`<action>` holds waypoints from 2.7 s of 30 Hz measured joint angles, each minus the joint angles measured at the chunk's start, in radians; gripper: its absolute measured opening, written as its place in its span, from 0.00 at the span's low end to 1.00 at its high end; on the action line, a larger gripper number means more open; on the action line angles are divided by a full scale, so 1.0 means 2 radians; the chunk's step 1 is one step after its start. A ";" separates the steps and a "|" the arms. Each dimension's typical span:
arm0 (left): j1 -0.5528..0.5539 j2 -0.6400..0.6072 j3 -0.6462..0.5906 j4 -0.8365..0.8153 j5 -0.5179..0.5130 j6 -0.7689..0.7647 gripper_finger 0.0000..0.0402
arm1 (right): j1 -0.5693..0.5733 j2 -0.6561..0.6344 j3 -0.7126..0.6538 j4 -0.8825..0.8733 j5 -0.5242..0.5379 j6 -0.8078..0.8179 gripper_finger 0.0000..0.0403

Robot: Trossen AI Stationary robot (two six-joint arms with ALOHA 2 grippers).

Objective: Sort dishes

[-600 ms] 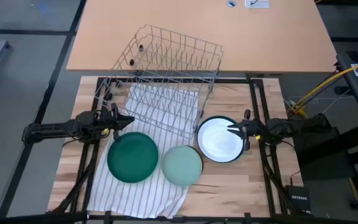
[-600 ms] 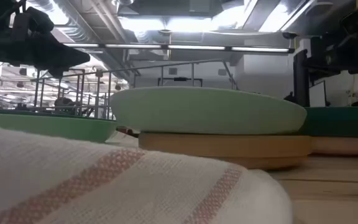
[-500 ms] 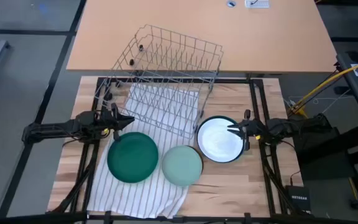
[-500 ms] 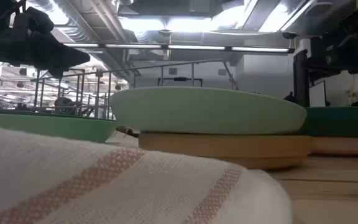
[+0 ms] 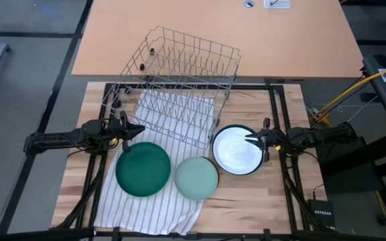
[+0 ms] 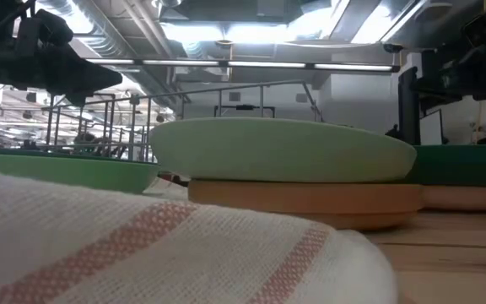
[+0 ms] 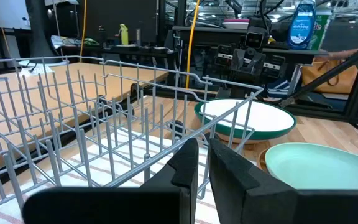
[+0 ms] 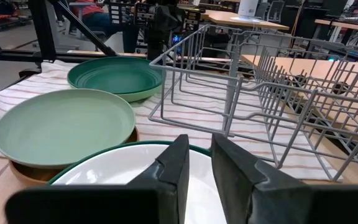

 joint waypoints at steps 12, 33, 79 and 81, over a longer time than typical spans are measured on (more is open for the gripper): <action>0.000 0.000 0.000 0.000 0.000 0.000 0.07 | 0.000 0.000 0.000 0.000 0.000 0.000 0.18; 0.000 0.000 0.000 0.000 0.000 0.000 0.07 | 0.000 0.000 0.000 0.000 0.000 0.000 0.18; 0.000 0.000 0.000 0.000 0.000 0.000 0.07 | 0.000 0.000 0.000 0.000 0.000 0.000 0.18; 0.000 0.000 0.000 0.001 0.000 -0.019 0.07 | 0.000 0.000 0.000 0.000 0.000 0.000 0.18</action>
